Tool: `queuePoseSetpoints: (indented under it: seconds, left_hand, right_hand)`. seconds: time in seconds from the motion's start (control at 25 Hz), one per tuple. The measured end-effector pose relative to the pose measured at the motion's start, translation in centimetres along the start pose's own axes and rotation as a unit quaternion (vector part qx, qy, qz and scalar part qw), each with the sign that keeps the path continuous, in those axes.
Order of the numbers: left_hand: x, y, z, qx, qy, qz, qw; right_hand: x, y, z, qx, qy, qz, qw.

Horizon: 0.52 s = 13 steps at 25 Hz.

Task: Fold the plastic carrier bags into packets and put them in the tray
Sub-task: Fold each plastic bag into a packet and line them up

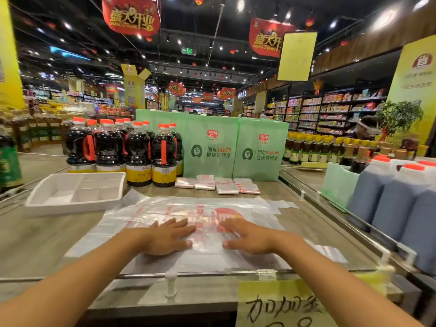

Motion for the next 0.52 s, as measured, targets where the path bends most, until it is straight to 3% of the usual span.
queuePoseSetpoints:
  seconds: [0.16, 0.36, 0.52]
  left_hand:
    - [0.2, -1.9, -0.3, -0.002, 0.005, 0.036, 0.999]
    - [-0.5, -2.5, 0.2, -0.025, -0.056, 0.049, 0.997]
    - [0.1, -2.8, -0.5, 0.003, 0.005, 0.024, 1.000]
  right_hand:
    - [-1.3, -0.2, -0.6, 0.038, -0.025, -0.004, 0.999]
    - [-1.2, 3.7, -1.2, 0.091, -0.050, -0.071, 0.992]
    - [-1.2, 4.5, -1.7, 0.084, -0.028, -0.079, 0.993]
Point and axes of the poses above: each hand's wrist, its own x-axis away from the middle knuckle, its own z-axis out of the back of the hand, y = z × x, the point moved 3 cm from there along -x, towards the middle knuckle
